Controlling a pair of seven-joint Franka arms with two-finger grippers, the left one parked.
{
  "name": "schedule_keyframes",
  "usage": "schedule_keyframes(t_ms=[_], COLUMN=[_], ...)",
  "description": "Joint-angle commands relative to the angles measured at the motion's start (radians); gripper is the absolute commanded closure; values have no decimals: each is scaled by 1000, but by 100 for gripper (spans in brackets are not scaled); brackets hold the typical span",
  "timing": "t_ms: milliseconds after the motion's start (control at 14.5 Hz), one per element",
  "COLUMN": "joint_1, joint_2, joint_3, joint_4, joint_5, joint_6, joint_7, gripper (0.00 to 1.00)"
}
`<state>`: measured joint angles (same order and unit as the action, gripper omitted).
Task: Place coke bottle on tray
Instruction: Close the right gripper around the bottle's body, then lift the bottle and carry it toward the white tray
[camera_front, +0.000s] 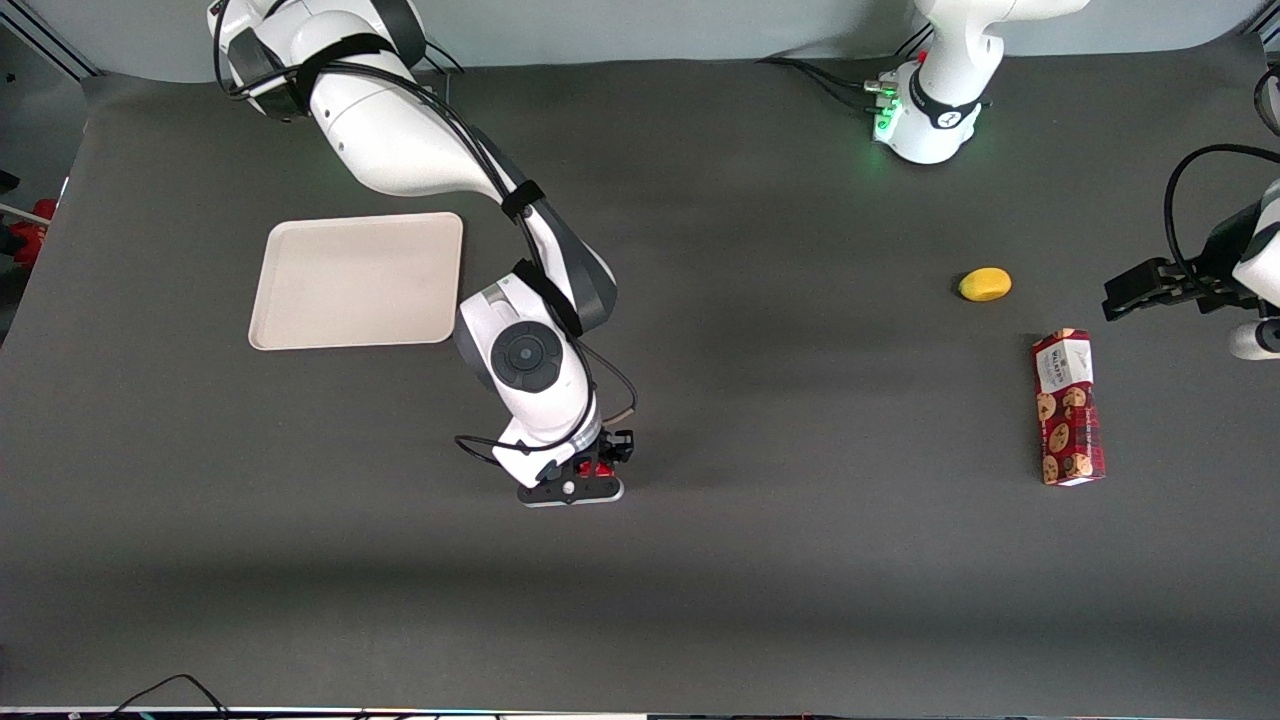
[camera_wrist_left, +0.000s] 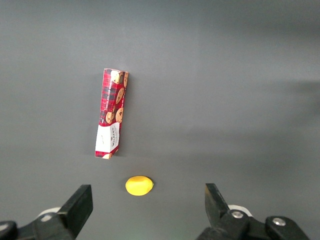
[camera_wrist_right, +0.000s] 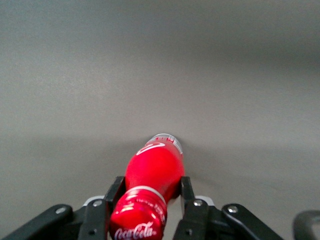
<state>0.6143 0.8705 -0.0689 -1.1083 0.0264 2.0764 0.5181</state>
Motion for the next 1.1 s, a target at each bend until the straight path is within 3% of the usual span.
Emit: schedule_keyframes(t_ms=[0, 345, 621, 828, 1034], joint_1=[-7, -24, -31, -65, -108], joint_2=[-44, -227, -355, -407, -470], joint_3=[-8, -8, -9, -11, -25], joint_4=[76, 90, 120, 98, -40], joint_5=[-8, 6, 56, 50, 41], joint_6=[-158, -436, -633, -642, -615], joint_7=[-81, -156, -182, -208, -276], gripper=[100, 100, 100, 100, 100])
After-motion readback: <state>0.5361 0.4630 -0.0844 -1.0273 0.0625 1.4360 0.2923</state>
